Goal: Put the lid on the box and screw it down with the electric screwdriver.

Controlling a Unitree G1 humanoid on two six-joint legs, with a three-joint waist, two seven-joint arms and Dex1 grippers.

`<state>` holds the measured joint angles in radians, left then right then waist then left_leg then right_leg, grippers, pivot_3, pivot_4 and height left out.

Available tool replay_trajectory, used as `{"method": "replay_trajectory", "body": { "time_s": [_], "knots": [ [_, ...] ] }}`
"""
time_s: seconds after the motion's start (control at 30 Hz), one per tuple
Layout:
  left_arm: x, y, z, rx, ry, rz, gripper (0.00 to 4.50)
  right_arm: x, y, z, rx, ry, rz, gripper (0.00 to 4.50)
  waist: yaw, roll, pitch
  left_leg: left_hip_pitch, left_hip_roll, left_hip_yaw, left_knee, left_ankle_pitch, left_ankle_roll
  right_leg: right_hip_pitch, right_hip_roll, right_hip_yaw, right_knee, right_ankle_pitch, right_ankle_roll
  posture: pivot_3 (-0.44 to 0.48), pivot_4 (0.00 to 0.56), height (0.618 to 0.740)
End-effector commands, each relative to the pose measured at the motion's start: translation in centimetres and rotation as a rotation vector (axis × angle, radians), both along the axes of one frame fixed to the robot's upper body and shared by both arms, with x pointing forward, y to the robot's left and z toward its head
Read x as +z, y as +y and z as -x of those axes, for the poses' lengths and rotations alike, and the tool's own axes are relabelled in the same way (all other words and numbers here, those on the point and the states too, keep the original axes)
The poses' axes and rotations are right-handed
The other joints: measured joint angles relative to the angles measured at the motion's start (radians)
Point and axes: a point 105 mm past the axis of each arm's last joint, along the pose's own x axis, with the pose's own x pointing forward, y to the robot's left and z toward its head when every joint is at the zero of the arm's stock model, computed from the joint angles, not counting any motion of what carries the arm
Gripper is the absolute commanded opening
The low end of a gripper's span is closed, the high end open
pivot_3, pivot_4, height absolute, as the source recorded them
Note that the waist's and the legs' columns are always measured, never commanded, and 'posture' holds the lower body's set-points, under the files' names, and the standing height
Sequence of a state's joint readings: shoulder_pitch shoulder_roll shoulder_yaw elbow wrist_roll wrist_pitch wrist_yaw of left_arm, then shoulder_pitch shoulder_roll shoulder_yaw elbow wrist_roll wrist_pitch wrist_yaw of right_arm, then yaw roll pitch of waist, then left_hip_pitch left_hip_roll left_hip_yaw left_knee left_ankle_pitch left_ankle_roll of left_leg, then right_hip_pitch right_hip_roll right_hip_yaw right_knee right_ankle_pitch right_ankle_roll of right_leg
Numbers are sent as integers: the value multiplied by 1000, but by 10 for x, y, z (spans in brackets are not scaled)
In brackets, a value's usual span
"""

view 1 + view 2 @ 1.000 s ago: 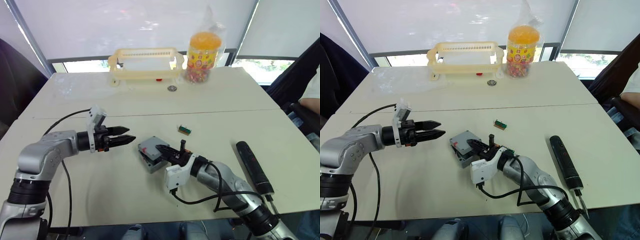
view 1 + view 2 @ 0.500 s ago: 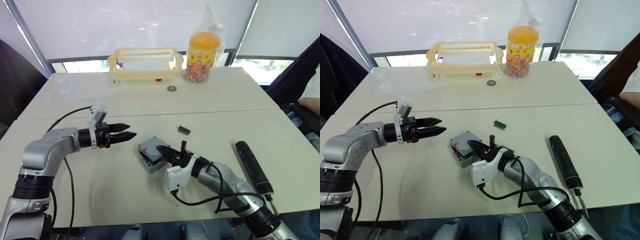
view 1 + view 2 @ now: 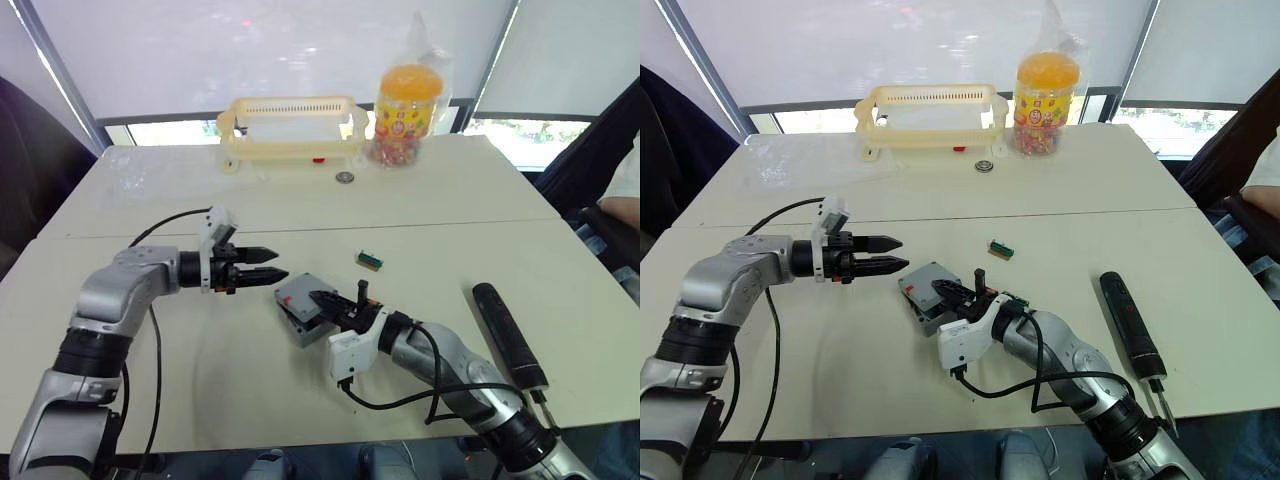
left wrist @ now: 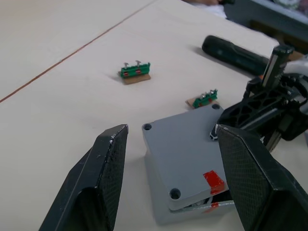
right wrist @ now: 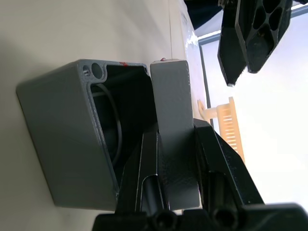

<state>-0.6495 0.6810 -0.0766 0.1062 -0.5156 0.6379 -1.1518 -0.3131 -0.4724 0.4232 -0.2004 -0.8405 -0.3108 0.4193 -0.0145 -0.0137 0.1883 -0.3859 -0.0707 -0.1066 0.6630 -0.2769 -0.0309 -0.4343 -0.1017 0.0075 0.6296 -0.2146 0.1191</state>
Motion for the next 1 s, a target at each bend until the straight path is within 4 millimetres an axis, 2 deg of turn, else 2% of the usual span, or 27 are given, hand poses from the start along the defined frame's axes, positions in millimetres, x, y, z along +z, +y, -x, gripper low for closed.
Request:
{"method": "replay_trajectory", "body": {
  "time_s": [0.03,0.27,0.47,0.6,0.67,0.7,0.77,0.8,1.0],
  "knots": [
    [-6,-8,-6,-57,-42,-61,2964,-5,4,7,22,22,12,239,1,0,0,0,0,0,0,0,0,0,0,0,0,0,0,0,150,740],
    [-24,-17,-23,-90,-31,-95,2964,-5,1,8,4,25,16,239,0,0,0,1,0,1,0,0,1,1,0,0,0,0,0,0,150,740],
    [-39,-24,-22,-160,-21,-145,2964,-4,1,11,6,26,18,239,0,0,0,2,0,1,0,-1,1,3,0,0,0,0,0,0,150,740],
    [-45,-24,-23,-162,-17,-156,2964,-2,1,13,14,25,16,239,0,0,0,10,0,1,0,-2,3,10,0,0,-1,-1,1,0,150,740],
    [-50,-26,-24,-160,-22,-170,3038,-1,0,13,12,30,15,1313,2,0,-1,11,0,1,0,-2,4,11,0,0,-1,-1,2,0,150,740],
    [-51,-26,-24,-160,-23,-174,3038,0,-2,13,10,30,16,1681,2,0,-1,11,0,1,0,-2,4,11,0,0,-1,-1,2,0,150,740],
    [-54,-28,-24,-159,-22,-175,3038,2,-4,14,8,28,17,2773,1,-1,-2,11,0,1,0,-2,4,12,0,0,-1,-1,2,0,150,740],
    [-55,-28,-24,-159,-22,-176,3038,4,-4,15,11,25,15,3183,1,-1,-2,11,0,1,0,-2,4,12,0,0,-1,-1,2,0,150,740],
    [-61,-30,-25,-145,-29,-182,3038,12,-8,21,21,27,3,3183,3,-1,-3,12,0,0,0,-2,4,12,0,0,-1,-1,2,0,150,740]
  ]
}}
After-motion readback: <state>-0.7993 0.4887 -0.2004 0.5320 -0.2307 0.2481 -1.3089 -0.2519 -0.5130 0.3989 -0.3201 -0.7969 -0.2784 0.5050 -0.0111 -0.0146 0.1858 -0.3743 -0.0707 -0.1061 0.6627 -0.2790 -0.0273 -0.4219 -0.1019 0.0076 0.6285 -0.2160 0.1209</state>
